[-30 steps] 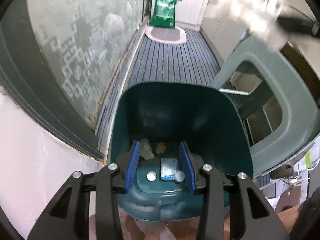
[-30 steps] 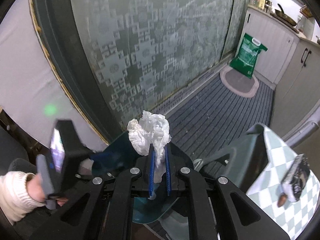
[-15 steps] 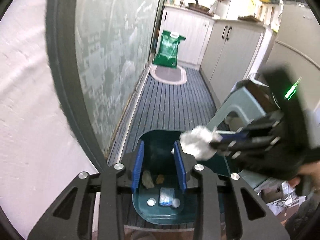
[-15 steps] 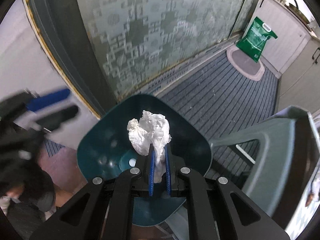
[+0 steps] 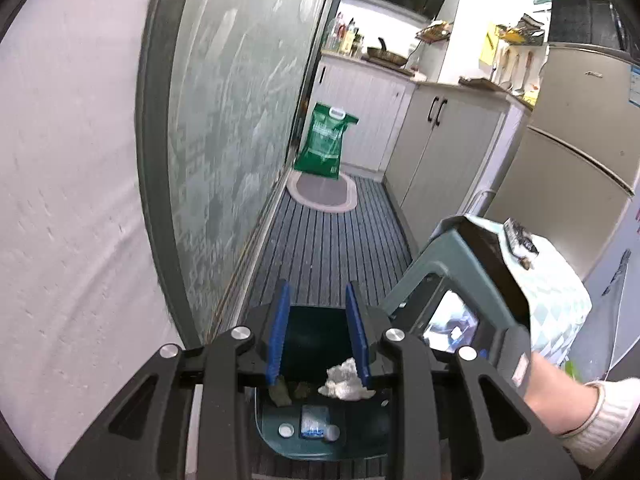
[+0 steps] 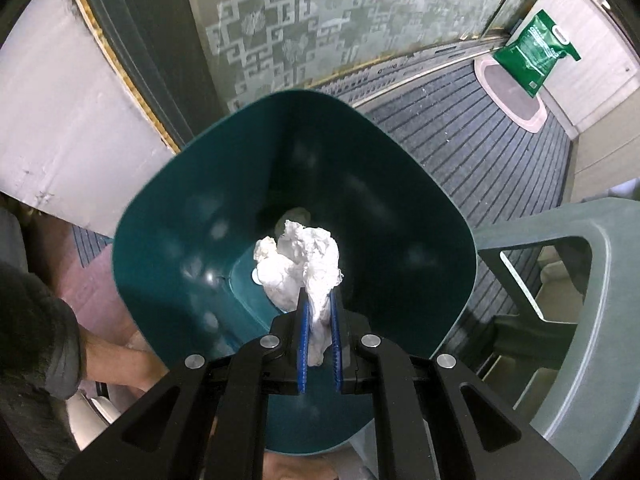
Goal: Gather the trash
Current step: 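Lower the right tool into the teal bin and release the white plastic, then move both tools back to the table toward the black snack bag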
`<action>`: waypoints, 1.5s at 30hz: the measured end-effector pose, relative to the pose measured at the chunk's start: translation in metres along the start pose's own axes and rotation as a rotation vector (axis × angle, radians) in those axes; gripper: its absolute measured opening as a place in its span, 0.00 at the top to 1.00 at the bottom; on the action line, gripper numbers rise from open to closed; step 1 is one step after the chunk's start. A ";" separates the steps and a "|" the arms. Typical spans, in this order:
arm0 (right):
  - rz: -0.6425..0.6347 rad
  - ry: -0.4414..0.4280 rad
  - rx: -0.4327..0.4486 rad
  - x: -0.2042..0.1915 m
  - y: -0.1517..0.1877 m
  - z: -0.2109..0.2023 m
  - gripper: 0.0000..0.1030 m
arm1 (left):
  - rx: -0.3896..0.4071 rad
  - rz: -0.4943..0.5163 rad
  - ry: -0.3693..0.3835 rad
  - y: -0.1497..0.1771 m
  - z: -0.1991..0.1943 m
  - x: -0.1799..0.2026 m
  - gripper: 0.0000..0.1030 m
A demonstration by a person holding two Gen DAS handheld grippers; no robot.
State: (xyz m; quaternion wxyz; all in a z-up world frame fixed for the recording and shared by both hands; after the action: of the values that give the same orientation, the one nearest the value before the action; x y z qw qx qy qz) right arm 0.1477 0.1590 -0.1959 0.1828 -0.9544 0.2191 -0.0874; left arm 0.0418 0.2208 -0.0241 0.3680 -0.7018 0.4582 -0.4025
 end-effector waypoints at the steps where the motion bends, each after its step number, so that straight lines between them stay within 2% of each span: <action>1: -0.003 0.003 -0.006 -0.001 0.002 0.002 0.91 | 0.006 0.002 0.001 0.000 -0.001 0.000 0.71; 4: -0.015 -0.001 -0.035 -0.005 0.010 0.010 0.85 | 0.024 0.013 0.003 -0.004 -0.006 0.004 0.71; 6: -0.016 -0.018 -0.053 -0.008 0.017 0.014 0.57 | 0.041 0.016 0.009 -0.009 -0.010 0.008 0.71; 7: -0.019 -0.013 -0.051 -0.007 0.019 0.014 0.54 | 0.053 0.018 0.012 -0.012 -0.012 0.010 0.70; 11: 0.007 -0.042 -0.023 -0.004 0.019 0.004 0.54 | 0.093 0.018 0.016 -0.019 -0.017 0.016 0.62; 17: 0.047 -0.073 0.081 0.004 0.010 -0.033 0.54 | 0.149 0.026 -0.001 -0.033 -0.024 0.022 0.52; 26: 0.086 -0.101 0.283 0.023 -0.004 -0.113 0.54 | 0.170 0.010 0.009 -0.044 -0.019 0.037 0.48; 35: 0.180 -0.067 0.448 0.074 -0.002 -0.181 0.51 | 0.170 0.042 0.049 -0.047 -0.012 0.063 0.42; 39: 0.255 -0.018 0.514 0.109 0.005 -0.210 0.37 | 0.157 0.052 0.073 -0.046 -0.004 0.080 0.40; 41: 0.300 0.007 0.537 0.129 0.012 -0.222 0.35 | 0.153 0.061 0.097 -0.045 -0.002 0.089 0.38; 45: 0.428 0.056 0.564 0.175 0.027 -0.240 0.26 | 0.152 0.065 0.148 -0.044 0.004 0.107 0.35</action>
State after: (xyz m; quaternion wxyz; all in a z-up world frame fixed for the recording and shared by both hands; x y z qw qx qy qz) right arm 0.2331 -0.0170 0.0290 0.4471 -0.7961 0.3865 -0.1301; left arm 0.0879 0.1346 0.0377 0.3983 -0.6249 0.4748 -0.4748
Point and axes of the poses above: each gripper's, at about its wrist camera, not at the fingertips, and z roughly the way its jaws point, x to its right, y to its underside, the point moved 3 cm from there along z, roughly the way its jaws point, and after that the axes turned 9 degrees about x, right-handed, at the moved point
